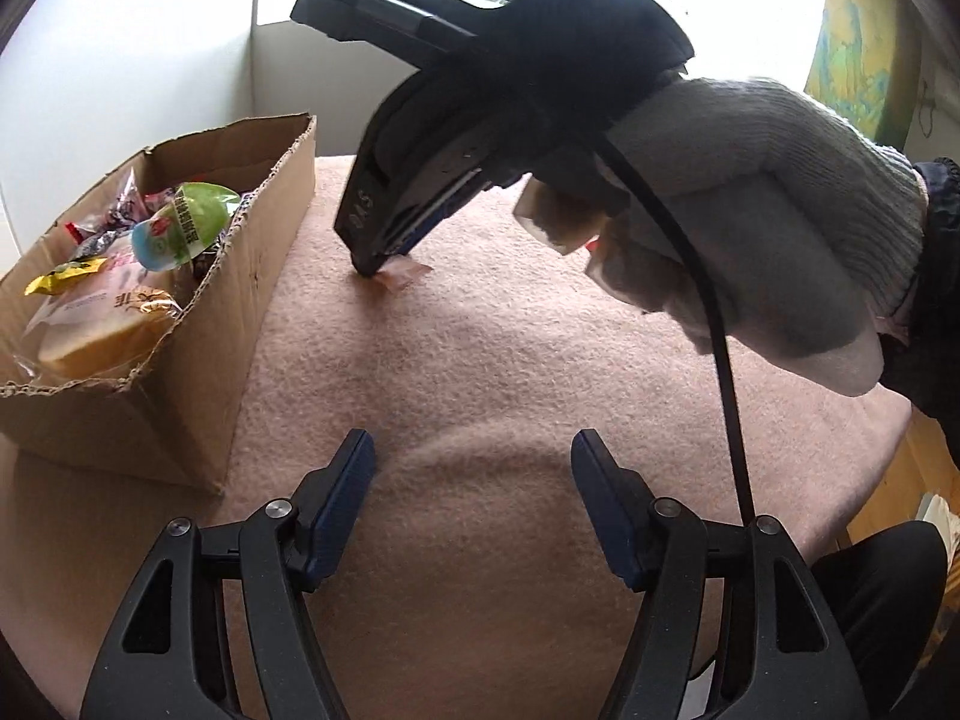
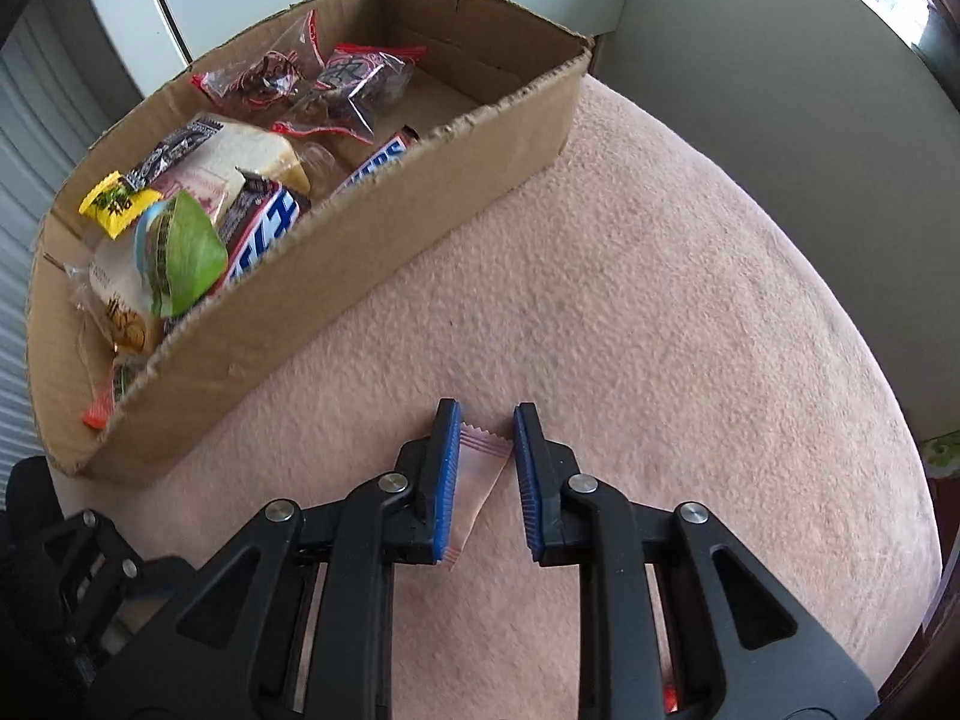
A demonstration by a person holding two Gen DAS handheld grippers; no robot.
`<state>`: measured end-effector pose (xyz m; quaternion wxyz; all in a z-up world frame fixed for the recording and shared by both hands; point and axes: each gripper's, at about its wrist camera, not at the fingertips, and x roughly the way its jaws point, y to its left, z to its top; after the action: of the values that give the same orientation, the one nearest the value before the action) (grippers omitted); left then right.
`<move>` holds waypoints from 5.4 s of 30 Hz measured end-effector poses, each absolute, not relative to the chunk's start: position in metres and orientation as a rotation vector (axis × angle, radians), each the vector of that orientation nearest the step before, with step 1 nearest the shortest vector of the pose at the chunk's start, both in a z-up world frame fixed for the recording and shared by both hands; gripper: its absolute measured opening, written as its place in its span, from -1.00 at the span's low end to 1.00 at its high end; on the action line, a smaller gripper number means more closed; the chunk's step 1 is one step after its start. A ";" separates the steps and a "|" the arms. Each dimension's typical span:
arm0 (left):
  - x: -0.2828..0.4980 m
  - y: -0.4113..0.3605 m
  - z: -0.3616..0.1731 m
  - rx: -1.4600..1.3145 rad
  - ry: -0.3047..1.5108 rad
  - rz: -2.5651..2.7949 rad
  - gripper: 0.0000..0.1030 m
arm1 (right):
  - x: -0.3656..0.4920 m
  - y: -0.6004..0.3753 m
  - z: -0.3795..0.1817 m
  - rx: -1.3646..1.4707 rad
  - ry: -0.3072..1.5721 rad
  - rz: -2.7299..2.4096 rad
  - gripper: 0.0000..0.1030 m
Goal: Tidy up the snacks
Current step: 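Move the right gripper to the red-green meat pouch while the left approaches the pink candy, then grasp the pink candy with the left gripper while the right grasps the meat pouch, then carry the pink candy with the left gripper while the right carries the meat pouch, releasing both into the box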
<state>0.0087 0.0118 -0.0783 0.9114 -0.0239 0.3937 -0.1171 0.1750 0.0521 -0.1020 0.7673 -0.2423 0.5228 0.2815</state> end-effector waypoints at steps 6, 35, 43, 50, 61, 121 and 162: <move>0.008 0.016 -0.076 -0.073 0.812 -0.236 0.32 | 0.183 0.001 -0.099 -0.392 1.132 0.512 -0.63; 0.075 -0.009 -0.059 -0.115 0.850 -0.277 0.27 | 0.132 -0.170 -0.077 0.200 1.014 0.428 0.33; 0.077 -0.009 -0.062 -0.127 0.854 -0.277 0.27 | 0.140 -0.185 -0.096 0.314 1.072 0.441 0.33; 0.080 -0.008 -0.063 -0.134 0.867 -0.283 0.27 | 0.179 -0.186 -0.096 0.306 1.068 0.339 0.33; 0.086 -0.007 -0.061 -0.138 0.862 -0.268 0.27 | 0.209 -0.122 -0.099 0.023 1.033 0.209 0.72; 0.116 -0.055 -0.071 0.062 0.867 -0.267 -0.65 | 0.164 -0.181 -0.078 -0.045 0.913 0.158 0.14; 0.045 0.076 0.007 -0.095 0.592 -0.113 -0.65 | 0.121 -0.009 0.021 -0.030 0.688 0.437 0.14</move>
<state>0.0452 0.0758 0.0072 0.9538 -0.0468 0.2915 -0.0556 0.1214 -0.0093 0.0213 0.9180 -0.0146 0.3344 0.2127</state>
